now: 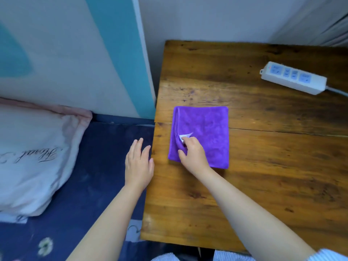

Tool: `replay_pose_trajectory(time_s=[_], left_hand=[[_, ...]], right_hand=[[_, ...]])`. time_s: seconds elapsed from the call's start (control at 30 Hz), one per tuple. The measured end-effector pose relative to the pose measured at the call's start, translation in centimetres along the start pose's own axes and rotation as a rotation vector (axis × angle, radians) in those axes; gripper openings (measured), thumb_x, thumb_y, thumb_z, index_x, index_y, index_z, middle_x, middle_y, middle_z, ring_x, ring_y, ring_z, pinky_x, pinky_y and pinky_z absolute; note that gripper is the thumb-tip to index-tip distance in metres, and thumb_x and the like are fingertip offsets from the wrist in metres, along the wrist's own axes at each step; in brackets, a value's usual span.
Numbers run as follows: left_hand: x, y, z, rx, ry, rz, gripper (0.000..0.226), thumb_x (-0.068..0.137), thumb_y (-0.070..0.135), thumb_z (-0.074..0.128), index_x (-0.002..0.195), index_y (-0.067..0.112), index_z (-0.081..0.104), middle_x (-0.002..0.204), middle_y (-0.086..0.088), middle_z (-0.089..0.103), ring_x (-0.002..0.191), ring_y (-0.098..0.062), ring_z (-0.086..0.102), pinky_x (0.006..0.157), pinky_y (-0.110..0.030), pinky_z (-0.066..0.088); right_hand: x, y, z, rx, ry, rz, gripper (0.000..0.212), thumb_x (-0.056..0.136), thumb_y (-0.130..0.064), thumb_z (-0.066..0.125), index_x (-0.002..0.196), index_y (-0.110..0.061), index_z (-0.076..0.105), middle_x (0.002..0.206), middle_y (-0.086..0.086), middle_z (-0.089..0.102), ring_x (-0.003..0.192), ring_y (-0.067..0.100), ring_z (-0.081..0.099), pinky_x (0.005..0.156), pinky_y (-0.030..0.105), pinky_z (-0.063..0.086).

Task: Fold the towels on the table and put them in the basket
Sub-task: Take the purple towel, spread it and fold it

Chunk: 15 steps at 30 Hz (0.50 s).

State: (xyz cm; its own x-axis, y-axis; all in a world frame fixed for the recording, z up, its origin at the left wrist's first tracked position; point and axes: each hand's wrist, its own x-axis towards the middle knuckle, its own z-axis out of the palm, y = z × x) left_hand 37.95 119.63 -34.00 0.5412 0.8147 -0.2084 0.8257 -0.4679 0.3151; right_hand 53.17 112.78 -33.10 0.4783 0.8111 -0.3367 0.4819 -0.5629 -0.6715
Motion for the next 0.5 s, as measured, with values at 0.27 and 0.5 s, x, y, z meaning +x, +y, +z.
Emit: replay_pose_trajectory(time_s=[0.27,0.5], left_hand=[[0.0,2.6,-0.6,-0.308,-0.132,-0.105,0.040,0.095,0.021,0.046,0.133,0.009,0.046,0.127,-0.007,0.055,0.116,-0.023,0.051,0.096,-0.031,0.040],[1.8,8.1,-0.4,-0.313,-0.285,-0.224,0.055,0.091,0.038,0.052,0.136,0.010,0.038,0.130,-0.009,0.054,0.118,-0.027,0.052,0.089,-0.034,0.045]], right_hand=[[-1.8,1.1,-2.1,0.368,-0.020,0.041,0.037,0.089,0.008,0.043,0.124,0.000,0.052,0.113,0.004,0.047,0.098,0.014,0.054,0.074,-0.002,0.041],[-4.1,4.8,-5.0,0.049,0.231,-0.010,0.032,0.079,-0.008,0.046,0.099,0.007,0.065,0.101,0.018,0.062,0.092,0.023,0.056,0.081,0.002,0.040]])
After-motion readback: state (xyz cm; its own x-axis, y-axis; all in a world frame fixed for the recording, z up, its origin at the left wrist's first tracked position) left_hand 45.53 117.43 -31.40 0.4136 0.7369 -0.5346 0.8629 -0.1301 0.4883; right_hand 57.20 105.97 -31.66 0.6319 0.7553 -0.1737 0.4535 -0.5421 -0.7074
